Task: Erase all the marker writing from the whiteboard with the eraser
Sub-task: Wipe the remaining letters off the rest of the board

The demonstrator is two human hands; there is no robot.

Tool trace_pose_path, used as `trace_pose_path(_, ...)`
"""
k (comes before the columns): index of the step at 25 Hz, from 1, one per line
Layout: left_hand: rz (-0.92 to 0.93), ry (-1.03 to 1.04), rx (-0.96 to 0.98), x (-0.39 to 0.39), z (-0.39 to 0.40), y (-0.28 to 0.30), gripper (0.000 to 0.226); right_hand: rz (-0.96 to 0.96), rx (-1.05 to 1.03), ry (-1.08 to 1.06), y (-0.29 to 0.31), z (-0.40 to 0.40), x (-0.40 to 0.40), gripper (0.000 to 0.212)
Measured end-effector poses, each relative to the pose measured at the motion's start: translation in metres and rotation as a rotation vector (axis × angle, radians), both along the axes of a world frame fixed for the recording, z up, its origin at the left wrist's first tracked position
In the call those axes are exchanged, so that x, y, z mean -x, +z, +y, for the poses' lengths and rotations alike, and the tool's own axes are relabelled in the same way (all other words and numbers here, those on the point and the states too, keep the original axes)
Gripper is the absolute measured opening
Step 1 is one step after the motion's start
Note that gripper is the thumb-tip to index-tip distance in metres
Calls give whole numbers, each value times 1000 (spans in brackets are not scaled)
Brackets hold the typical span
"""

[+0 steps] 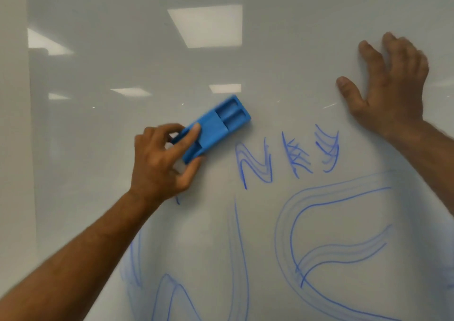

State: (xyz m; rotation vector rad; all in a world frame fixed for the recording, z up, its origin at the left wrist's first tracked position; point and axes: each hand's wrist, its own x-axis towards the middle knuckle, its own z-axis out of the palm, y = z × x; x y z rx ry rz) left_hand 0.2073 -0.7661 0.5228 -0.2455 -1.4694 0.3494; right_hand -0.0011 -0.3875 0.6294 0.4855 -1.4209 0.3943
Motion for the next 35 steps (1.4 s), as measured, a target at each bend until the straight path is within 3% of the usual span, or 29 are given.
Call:
trace_pose_path(3,69,-35,-147,9,18,4,52,-8,2,8,-1,0,0,71)
trace_pose_path(8,-217,-16,345,14,37,-38,51,-6,3,19,-1,0,0,70)
trace_pose_path(11,-295,-15,460,15,41,-40,49,3,7,26,-1,-1,0,70)
trace_pose_path(13,-239,-8,393,15,37,-24,48,4,9,29,-1,0,-1,70)
trace_pose_path(17,13,-57,-56,21,46,12,50,0,13,34,-3,0,-2,70)
trace_pose_path(19,52,-75,-162,28,62,15,52,-8,8,37,-3,0,-2,71)
trace_pose_path(21,7,-56,-56,33,74,3,51,-8,8,43,-3,0,-3,71)
trace_pose_path(25,-249,-27,355,36,90,-37,55,-15,4,38,-3,0,-3,70)
trace_pose_path(29,-319,-8,456,36,92,-32,50,-23,4,37,-2,0,-4,70)
trace_pose_path(31,-245,6,363,35,86,-12,50,-23,5,39,-2,0,-5,70)
trace_pose_path(35,-14,-72,-46,42,88,25,50,-29,8,22,-3,0,-5,70)
